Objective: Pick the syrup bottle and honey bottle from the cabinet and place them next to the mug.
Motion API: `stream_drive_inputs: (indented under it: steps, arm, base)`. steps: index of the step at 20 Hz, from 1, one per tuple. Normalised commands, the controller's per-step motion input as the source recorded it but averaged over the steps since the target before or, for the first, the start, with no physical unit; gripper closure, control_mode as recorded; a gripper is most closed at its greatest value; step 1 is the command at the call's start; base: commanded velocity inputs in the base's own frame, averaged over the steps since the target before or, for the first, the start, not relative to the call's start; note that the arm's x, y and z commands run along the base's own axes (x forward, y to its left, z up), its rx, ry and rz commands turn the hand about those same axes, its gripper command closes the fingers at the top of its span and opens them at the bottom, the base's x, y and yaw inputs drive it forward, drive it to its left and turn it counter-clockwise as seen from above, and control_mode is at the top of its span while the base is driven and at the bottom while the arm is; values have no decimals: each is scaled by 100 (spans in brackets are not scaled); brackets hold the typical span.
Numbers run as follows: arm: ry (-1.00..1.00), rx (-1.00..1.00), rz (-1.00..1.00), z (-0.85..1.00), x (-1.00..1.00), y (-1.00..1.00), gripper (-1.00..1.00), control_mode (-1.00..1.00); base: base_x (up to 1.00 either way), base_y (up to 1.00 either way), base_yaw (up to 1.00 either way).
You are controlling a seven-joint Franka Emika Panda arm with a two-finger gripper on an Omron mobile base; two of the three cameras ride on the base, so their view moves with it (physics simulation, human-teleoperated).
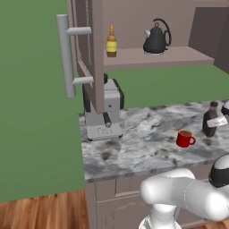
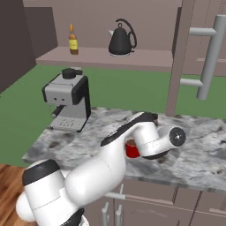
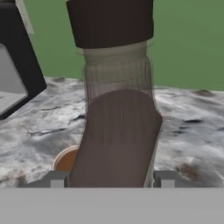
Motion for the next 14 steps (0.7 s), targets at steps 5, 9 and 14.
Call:
stream_drive_inputs:
  steps: [5, 9, 14]
  arm:
    - [0, 5, 16, -25, 13, 0, 100, -100]
    - [0, 1, 14, -24, 21, 0, 100, -100]
    - [0, 0, 5, -6, 16, 0, 100, -100]
  base:
    - [0, 0, 0]
    - [0, 0, 0]
    - [0, 0, 0]
